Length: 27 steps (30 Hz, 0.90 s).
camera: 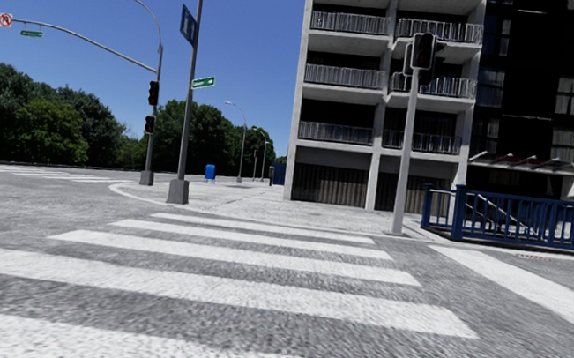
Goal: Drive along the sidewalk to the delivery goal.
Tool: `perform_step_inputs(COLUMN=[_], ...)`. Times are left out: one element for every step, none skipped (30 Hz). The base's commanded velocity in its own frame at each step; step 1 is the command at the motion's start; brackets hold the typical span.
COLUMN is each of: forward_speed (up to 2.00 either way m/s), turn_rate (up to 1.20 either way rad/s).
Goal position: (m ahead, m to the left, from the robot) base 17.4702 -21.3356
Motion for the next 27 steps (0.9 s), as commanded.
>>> perform_step_inputs(forward_speed=[2.00,2.00,2.00,2.00,2.00,2.00,2.00,2.00,2.00,2.00,2.00,2.00,2.00,2.00,2.00,2.00,2.00,2.00,2.00,2.00,2.00,2.00,2.00,2.00,2.00,2.00,2.00], turn_rate=[0.00,0.00,0.00,0.00,0.00,0.00,0.00,0.00,0.00,0.00,0.00,0.00,0.00,0.00,0.00,0.00,0.00,0.00,0.00,0.00,0.00,0.00,0.00,0.00,0.00,0.00,0.00])
